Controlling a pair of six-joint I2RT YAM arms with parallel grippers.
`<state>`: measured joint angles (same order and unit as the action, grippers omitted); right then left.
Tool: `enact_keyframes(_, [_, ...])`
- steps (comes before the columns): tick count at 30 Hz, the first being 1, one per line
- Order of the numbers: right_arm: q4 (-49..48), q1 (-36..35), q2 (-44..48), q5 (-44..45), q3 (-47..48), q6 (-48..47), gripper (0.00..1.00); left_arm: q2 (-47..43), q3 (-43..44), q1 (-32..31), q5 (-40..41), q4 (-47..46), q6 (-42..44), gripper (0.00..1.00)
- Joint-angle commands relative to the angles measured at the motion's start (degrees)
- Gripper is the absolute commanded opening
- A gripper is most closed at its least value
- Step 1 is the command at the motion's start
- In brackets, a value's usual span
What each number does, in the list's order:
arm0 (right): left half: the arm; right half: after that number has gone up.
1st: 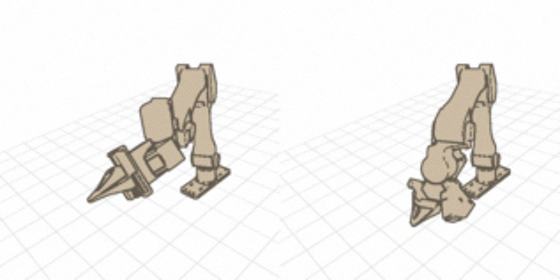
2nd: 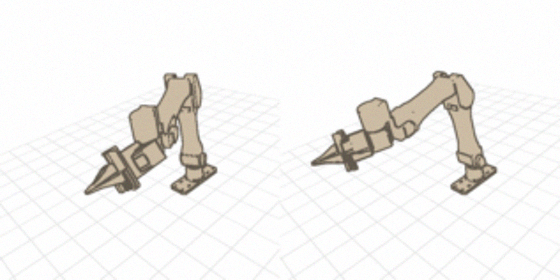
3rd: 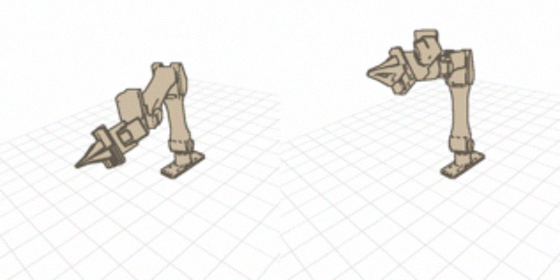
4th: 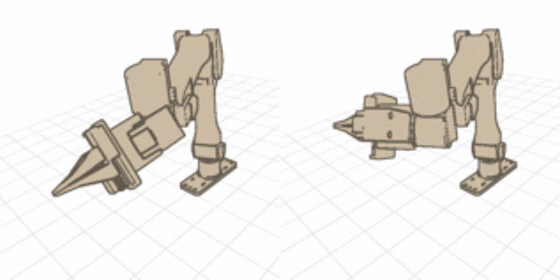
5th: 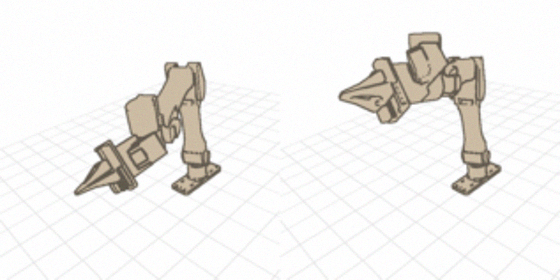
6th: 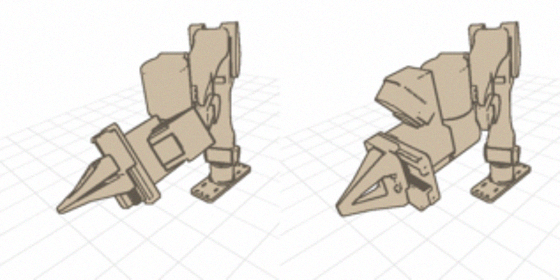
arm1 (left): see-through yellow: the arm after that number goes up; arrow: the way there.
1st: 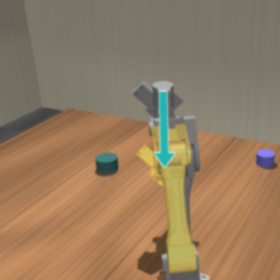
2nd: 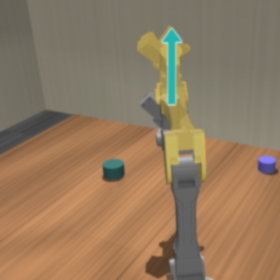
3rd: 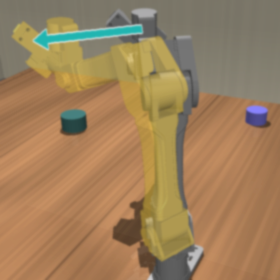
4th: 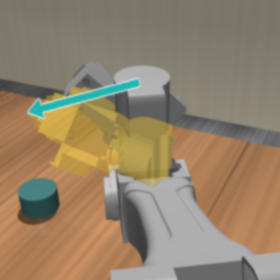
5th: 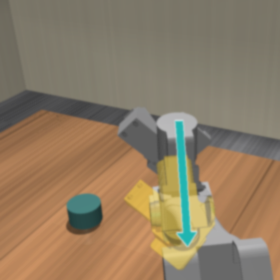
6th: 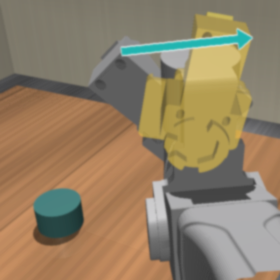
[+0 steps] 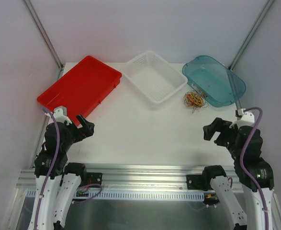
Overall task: Untangle the cables
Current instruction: Untie the cable.
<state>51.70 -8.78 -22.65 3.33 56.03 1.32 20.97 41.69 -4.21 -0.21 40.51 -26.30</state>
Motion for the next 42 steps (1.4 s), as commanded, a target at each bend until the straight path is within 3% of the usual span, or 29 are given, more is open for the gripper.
enact_keyframes(1, [-4.2, 0.0, -7.6, 2.0, 0.6, 6.2, 0.97, 2.5, -1.3, -0.5, -3.5, -4.8, 3.7, 0.99])
enact_keyframes(5, [-12.4, 0.0, -12.4, 1.6, -2.4, 7.8, 0.97, 2.3, -6.5, -0.4, -4.8, -8.8, 3.6, 0.99])
enact_keyframes(11, [-25.6, 0.0, -19.7, 6.1, -9.3, 10.3, 0.97, 1.6, -6.9, -0.4, -6.4, -9.1, 5.1, 0.99])
enact_keyframes(17, [-37.4, 0.1, -33.2, 12.7, -10.9, 14.4, 0.98, 2.1, -7.3, -0.4, -8.8, -9.6, 4.9, 0.99])
enact_keyframes(23, [-46.6, 1.0, -49.0, 16.0, -6.1, 15.6, 0.97, 1.8, -7.5, -0.4, -8.8, -9.8, 4.8, 0.99])
enact_keyframes(29, [-50.0, 1.2, -64.8, 14.4, 2.9, 12.1, 0.96, 2.1, -7.7, -0.4, -8.9, -9.8, 4.9, 0.99])
enact_keyframes(34, [-50.8, 1.4, -72.3, 13.2, 6.6, 11.3, 0.92, 2.6, -7.7, -0.4, -8.9, -9.8, 4.9, 0.99])
enact_keyframes(37, [-50.3, 1.4, -75.7, 12.3, 8.2, 11.3, 0.87, 2.8, -7.7, -0.4, -8.9, -9.8, 4.9, 0.99])
enact_keyframes(39, [-50.3, 1.4, -76.9, 11.7, 8.1, 11.3, 0.77, 3.0, -7.8, -0.4, -9.0, -9.8, 4.9, 0.99])
enact_keyframes(40, [-50.4, 1.5, -77.0, 11.6, 7.6, 11.3, 0.69, 3.0, -7.7, -0.4, -8.9, -9.8, 4.9, 0.99])
enact_keyframes(41, [-50.4, 1.4, -76.9, 11.5, 7.1, 11.2, 0.48, 3.0, -7.8, -0.4, -8.9, -9.8, 4.9, 0.99])
enact_keyframes(42, [-50.6, 1.4, -76.8, 11.7, 6.6, 11.3, 0.35, 3.2, -7.9, -0.4, -9.0, -9.8, 5.0, 0.99])
